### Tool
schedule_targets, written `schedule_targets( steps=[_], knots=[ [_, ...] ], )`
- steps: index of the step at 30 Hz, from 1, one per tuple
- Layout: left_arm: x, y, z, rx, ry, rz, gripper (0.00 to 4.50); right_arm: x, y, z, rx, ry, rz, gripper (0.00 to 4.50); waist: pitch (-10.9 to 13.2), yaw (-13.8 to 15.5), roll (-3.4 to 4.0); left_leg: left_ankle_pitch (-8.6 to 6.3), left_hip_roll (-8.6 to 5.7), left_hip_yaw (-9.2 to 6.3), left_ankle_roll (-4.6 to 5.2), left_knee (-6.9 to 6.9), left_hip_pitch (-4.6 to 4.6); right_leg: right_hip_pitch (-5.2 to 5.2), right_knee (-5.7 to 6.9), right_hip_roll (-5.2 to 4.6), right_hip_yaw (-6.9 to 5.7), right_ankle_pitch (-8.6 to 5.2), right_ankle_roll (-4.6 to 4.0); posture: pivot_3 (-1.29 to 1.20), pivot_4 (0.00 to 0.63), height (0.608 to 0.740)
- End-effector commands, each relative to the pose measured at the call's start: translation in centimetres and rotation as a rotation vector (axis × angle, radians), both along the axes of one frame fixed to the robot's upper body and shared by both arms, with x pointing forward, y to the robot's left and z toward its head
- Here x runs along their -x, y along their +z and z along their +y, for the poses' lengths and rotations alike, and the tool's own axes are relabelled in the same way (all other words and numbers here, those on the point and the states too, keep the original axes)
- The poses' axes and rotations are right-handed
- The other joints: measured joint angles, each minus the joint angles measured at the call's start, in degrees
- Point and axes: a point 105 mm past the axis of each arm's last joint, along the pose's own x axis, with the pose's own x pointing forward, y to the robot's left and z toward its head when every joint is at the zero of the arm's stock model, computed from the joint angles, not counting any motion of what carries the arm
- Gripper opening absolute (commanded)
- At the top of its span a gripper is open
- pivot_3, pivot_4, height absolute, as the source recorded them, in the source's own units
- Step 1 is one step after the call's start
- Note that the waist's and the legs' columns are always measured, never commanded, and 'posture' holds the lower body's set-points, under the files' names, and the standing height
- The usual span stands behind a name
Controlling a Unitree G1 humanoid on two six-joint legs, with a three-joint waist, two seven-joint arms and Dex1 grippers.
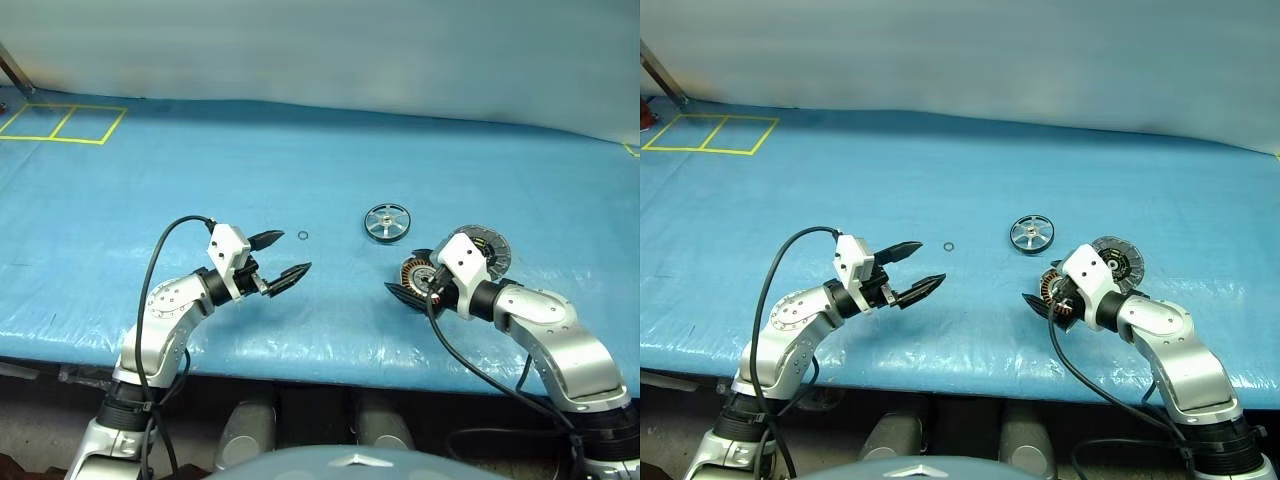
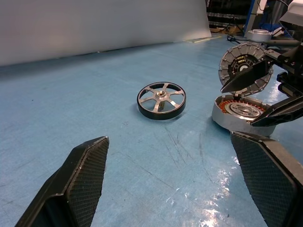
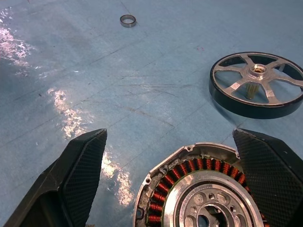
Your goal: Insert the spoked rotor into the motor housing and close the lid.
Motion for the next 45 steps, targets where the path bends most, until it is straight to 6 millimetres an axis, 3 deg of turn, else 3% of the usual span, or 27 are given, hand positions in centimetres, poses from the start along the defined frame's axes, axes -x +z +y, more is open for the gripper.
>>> schedule_targets(
  steps=[1, 30, 45],
  knots=[
    [0.2, 1.2, -0.4, 0.006, -0.018, -0.050, 4.50, -0.2, 1.0, -0.3, 0.028, -0.003, -0.049, 4.49, 0.00, 0.00, 0.00, 0.00, 0.00, 0.00, 0.00, 0.00, 0.00, 0.00, 0.00, 0.00, 0.00, 0.00, 0.00, 0.00, 0.150, 0.740],
    [0.1, 0.6, -0.7, -0.022, -0.011, -0.059, 4.50, -0.3, 0.8, -1.3, 0.073, -0.042, -0.041, 4.49, 0.00, 0.01, 0.00, 0.00, 0.00, 0.00, 0.00, 0.00, 0.00, 0.00, 0.00, 0.00, 0.00, 0.00, 0.00, 0.00, 0.150, 0.740],
    [0.0, 0.6, -0.8, -0.014, 0.011, -0.076, 4.50, 1.9, 0.3, -2.9, 0.330, 0.125, 0.106, 4.49, 0.04, 0.10, -0.08, 0.00, -0.01, 0.03, 0.00, 0.04, 0.01, 0.02, -0.01, -0.02, 0.00, 0.00, 0.00, 0.00, 0.150, 0.740]
  ],
)
